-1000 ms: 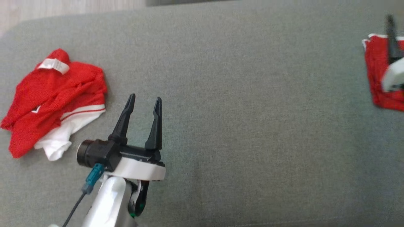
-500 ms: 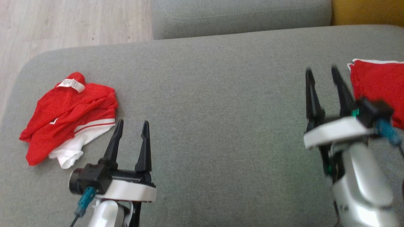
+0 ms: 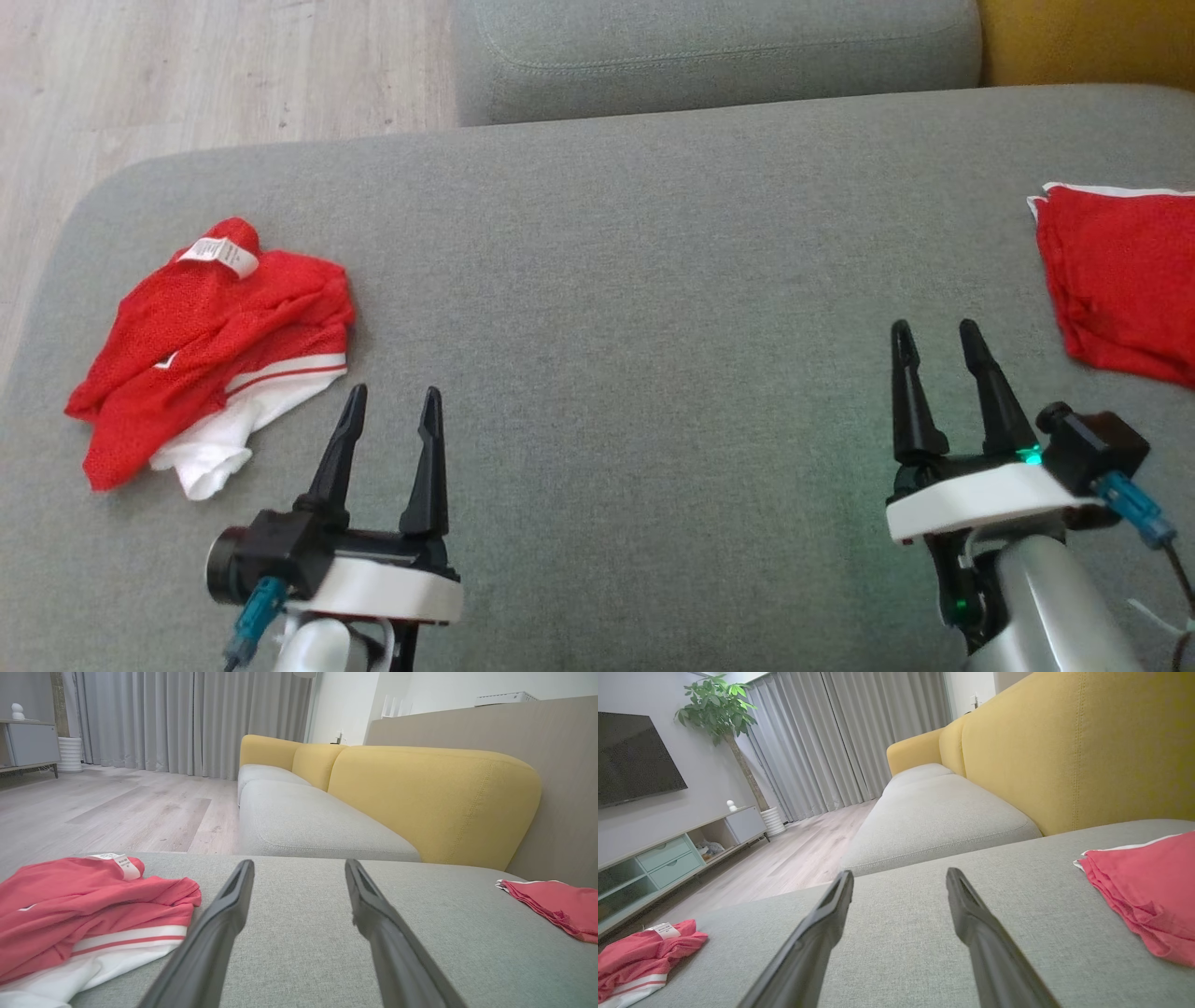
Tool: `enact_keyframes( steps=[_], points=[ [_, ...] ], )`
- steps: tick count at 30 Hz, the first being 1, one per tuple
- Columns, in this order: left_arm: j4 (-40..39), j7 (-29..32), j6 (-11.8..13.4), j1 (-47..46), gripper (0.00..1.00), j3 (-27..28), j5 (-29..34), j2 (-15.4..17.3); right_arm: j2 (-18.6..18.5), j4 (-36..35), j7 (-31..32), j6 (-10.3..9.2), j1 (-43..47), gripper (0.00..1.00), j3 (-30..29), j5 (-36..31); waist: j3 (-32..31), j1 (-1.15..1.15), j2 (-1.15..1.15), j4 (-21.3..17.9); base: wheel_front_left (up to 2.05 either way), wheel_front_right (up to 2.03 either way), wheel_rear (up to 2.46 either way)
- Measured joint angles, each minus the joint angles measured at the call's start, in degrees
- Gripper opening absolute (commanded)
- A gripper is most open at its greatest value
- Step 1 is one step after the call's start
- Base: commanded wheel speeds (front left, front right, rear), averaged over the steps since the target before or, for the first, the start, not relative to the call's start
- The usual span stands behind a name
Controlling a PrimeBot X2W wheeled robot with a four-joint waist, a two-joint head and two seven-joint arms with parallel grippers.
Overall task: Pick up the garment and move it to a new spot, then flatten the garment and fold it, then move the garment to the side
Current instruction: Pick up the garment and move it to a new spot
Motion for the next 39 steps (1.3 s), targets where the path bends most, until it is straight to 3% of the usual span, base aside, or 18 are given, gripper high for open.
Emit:
enact_keyframes(
  steps=[10, 30, 39],
  points=[
    [0.18, 0.00, 0.27, -0.03, 1.00, -0.01, -0.12, 0.01, 0.01, -0.84, -0.01, 0.00, 1.20, 1.00, 2.09, -0.03, -1.37, 0.00, 0.00, 2.19, 0.00, 0.00, 0.00],
    [0.21, 0.00, 0.96, 5.19, 1.00, 0.46, -0.92, 0.10, 0.22, -0.20, -0.01, 0.00, 5.39, 1.00, 9.37, 1.92, -6.56, -0.01, 0.00, 17.00, 0.00, 0.00, 0.00],
    [0.21, 0.00, 0.63, 5.84, 1.00, 1.51, 0.08, 0.12, 0.23, -0.31, -0.01, 0.00, 6.19, 1.00, 9.94, 2.90, -7.12, -0.01, 0.00, 20.38, 0.00, 0.00, 0.00]
  ],
)
